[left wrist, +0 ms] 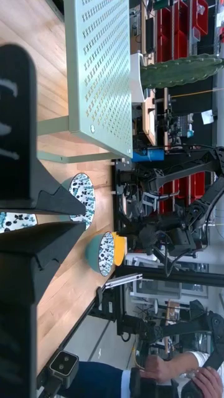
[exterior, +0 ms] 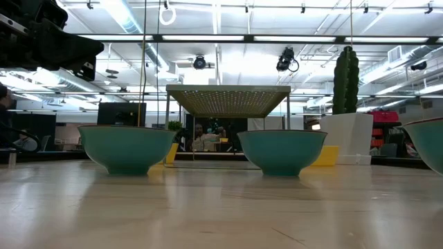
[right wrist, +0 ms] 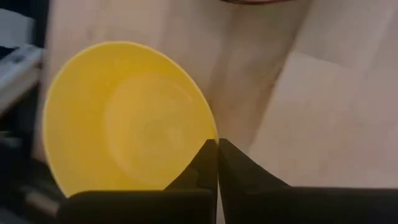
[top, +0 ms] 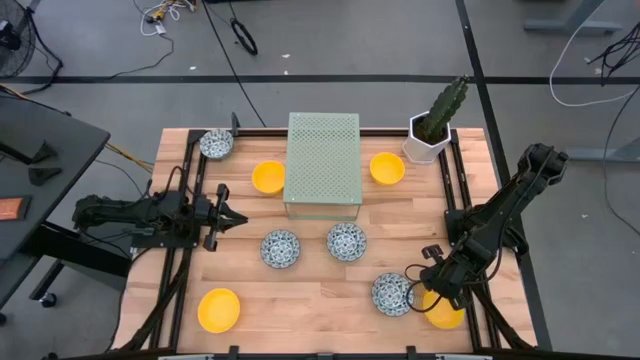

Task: Pick & Place Mini bowls
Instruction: Put the yellow bowl on the shelf

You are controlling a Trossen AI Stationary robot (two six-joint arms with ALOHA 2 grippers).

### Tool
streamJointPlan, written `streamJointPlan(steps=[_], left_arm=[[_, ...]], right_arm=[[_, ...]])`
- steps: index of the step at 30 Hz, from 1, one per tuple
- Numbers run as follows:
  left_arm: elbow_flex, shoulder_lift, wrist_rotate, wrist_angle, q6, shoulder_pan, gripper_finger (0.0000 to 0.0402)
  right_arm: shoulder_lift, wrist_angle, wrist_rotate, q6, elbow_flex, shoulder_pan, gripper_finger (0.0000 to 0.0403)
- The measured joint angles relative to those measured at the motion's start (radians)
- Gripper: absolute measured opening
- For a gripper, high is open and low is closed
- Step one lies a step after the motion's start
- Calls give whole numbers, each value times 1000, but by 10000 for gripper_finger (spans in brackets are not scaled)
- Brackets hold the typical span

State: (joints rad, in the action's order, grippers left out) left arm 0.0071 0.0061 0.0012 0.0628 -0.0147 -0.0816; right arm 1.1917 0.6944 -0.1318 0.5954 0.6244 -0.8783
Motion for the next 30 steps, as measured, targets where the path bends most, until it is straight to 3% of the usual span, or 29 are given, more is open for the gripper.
streamJointPlan(steps=[5,11,21,30], left_arm=[[0,0,0,0,0,0,34],[0,0,0,0,0,0,34],[0,0,0,0,0,0,34],[0,0,0,0,0,0,34]], right_arm=[[-46,31,-89,26,69,0,1],[-80,102,-121,29,208,25,1],[-84,206,-52,-52,479,146,0],[-63,255,16,-63,659,377,0]])
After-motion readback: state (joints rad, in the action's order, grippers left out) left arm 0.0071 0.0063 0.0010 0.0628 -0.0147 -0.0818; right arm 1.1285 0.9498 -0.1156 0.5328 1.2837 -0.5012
